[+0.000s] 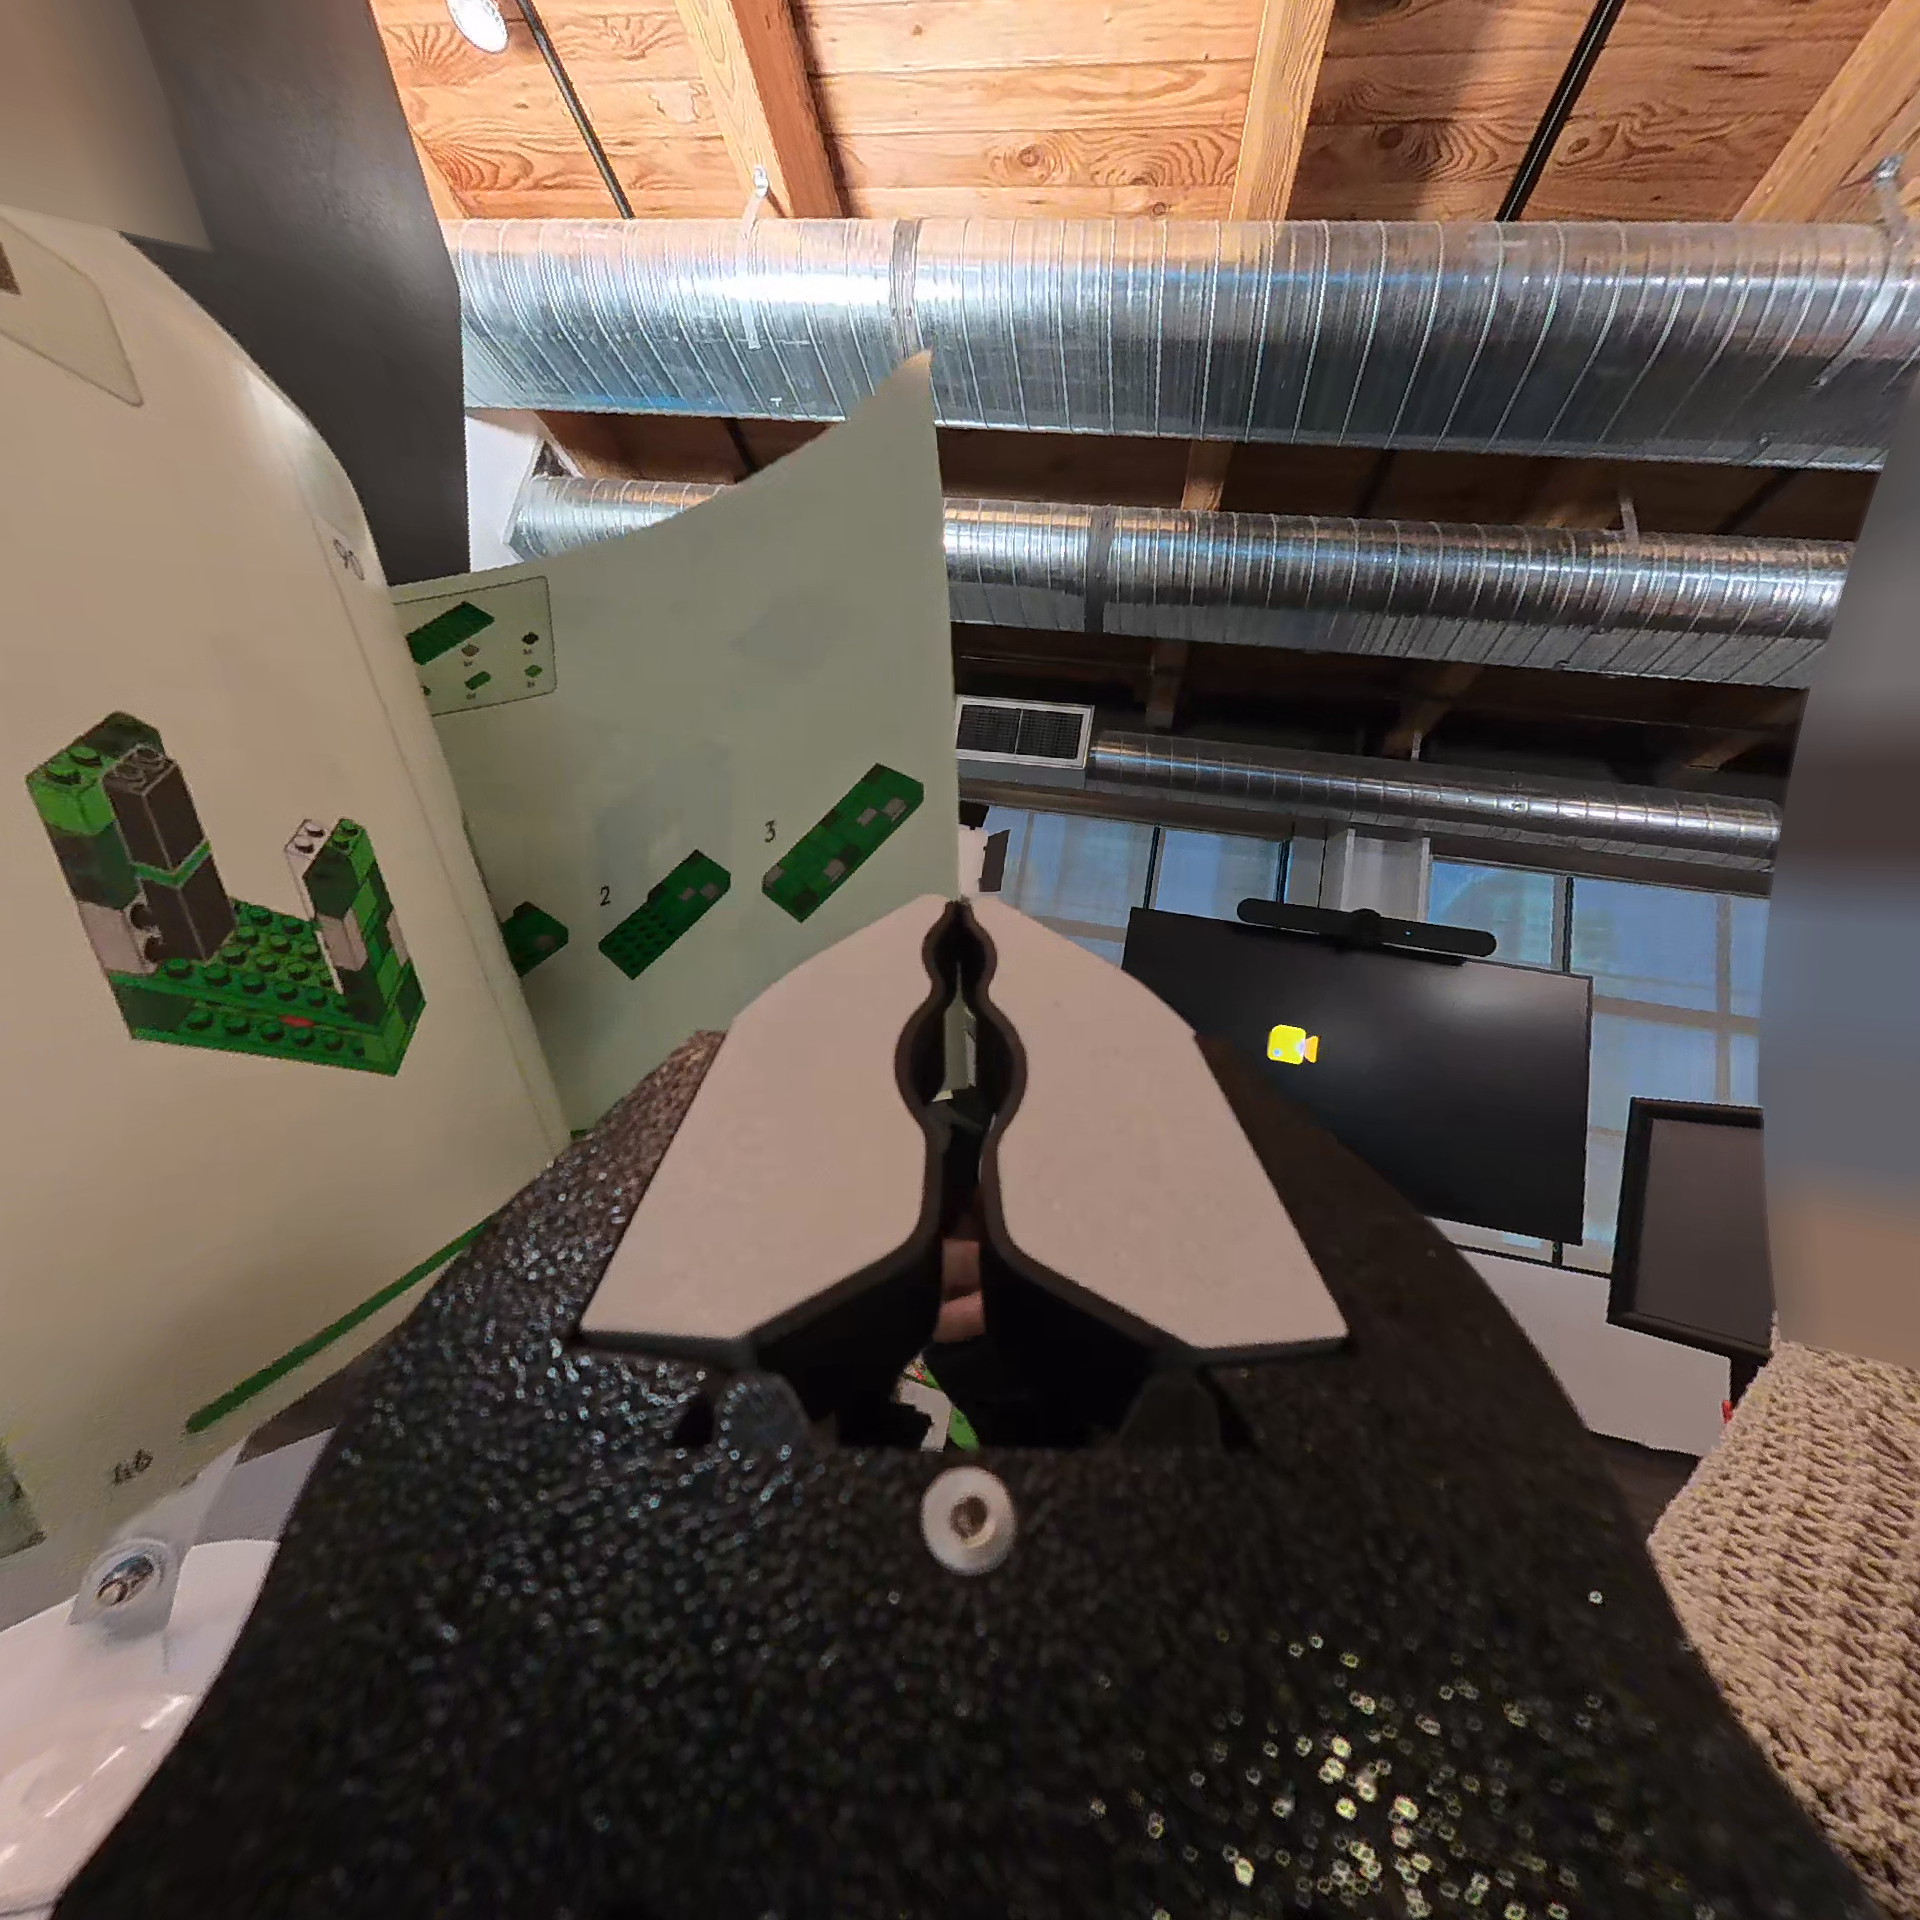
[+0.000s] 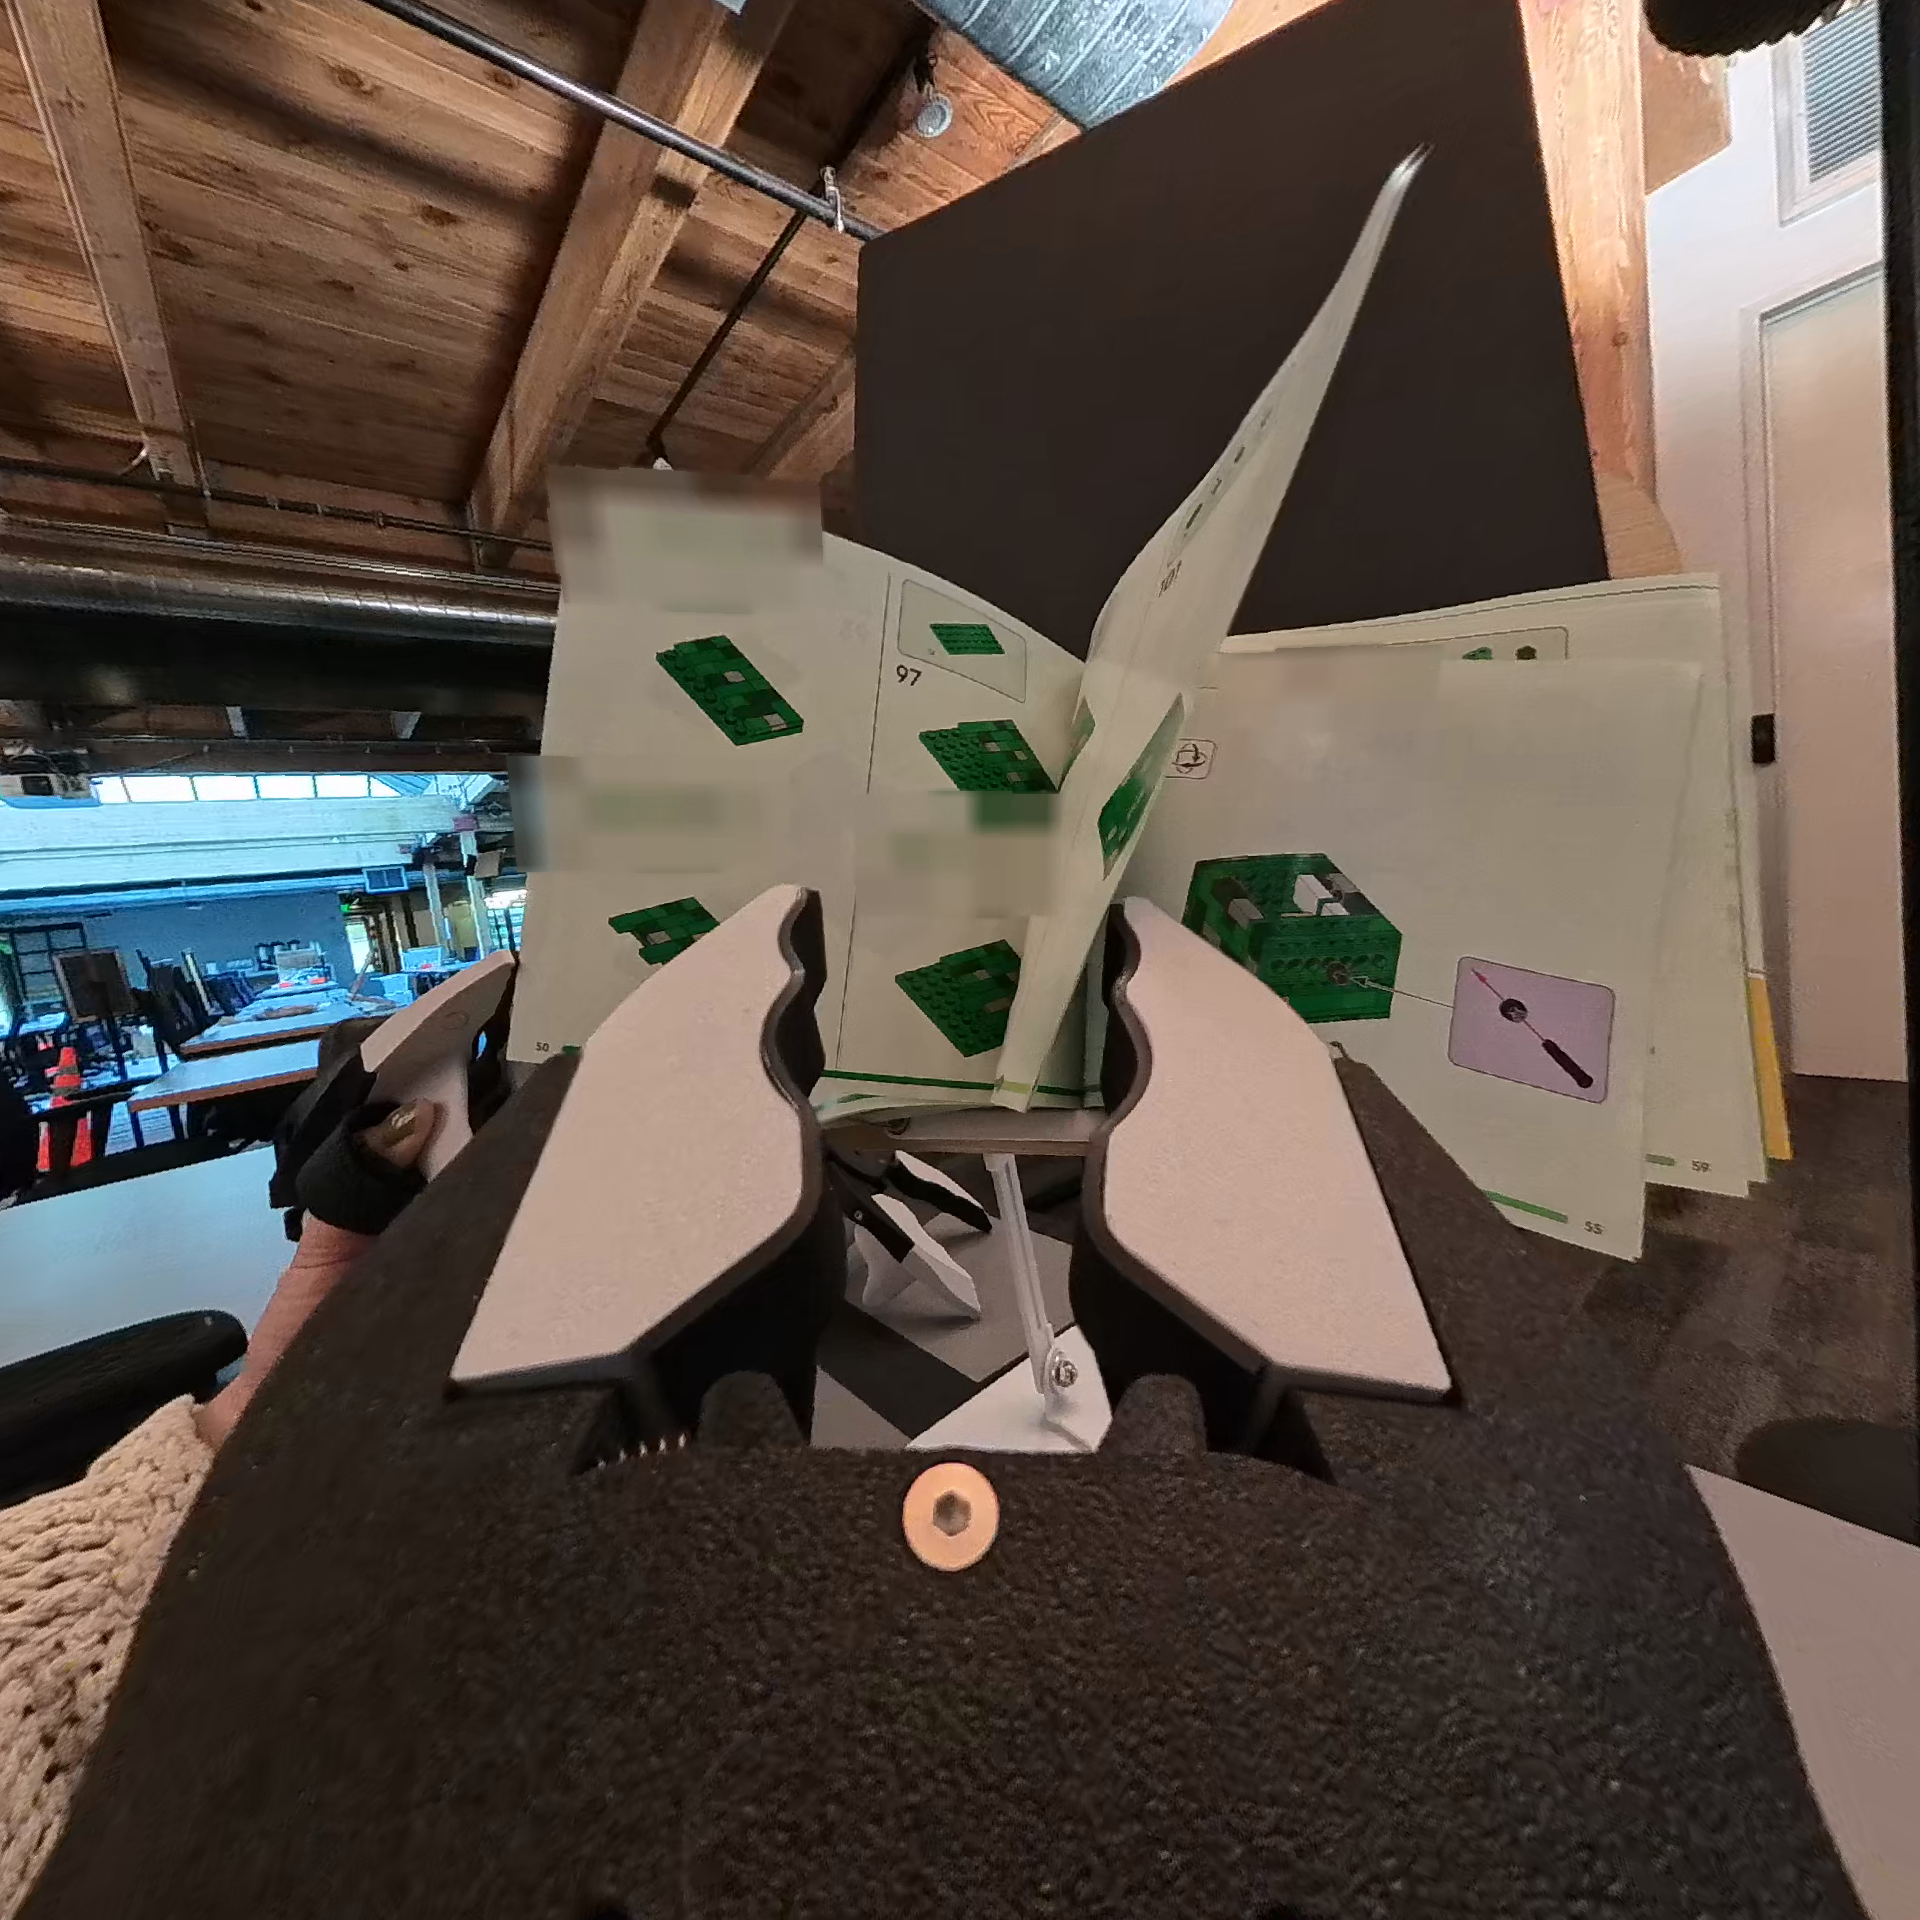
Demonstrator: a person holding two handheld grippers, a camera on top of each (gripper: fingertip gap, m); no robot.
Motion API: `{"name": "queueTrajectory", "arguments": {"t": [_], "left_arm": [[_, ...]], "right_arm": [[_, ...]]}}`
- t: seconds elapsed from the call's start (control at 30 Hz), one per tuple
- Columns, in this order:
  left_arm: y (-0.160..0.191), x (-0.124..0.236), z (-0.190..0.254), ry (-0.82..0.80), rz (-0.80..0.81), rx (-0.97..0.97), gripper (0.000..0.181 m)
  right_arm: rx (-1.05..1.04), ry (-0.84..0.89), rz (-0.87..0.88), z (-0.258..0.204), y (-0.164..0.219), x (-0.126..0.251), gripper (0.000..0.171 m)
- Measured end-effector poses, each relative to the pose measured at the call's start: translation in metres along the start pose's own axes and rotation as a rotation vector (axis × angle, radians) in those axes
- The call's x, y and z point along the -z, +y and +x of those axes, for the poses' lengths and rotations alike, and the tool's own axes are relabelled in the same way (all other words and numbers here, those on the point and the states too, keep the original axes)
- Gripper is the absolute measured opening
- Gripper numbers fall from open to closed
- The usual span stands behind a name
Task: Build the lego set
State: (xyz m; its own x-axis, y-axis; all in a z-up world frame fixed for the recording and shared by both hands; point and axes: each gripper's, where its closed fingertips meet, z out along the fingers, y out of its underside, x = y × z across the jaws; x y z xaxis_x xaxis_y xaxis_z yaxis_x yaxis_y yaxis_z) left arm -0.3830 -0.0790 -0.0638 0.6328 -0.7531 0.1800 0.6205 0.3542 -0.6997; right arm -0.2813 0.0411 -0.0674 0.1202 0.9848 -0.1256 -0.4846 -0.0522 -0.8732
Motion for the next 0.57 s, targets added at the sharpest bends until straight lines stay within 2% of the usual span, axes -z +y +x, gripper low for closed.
{"name": "queueTrajectory", "arguments": {"t": [0.37, 0.57], "left_arm": [[-0.004, 0.007, -0.004, -0.013, 0.033, 0.008, 0.000], [-0.004, 0.011, -0.013, -0.043, 0.052, 0.033, 0.000]], "right_arm": [[-0.021, 0.026, 0.009, 0.006, -0.001, 0.001, 0.050], [-0.025, 0.097, 0.035, 0.016, -0.004, 0.003, 0.050]]}}
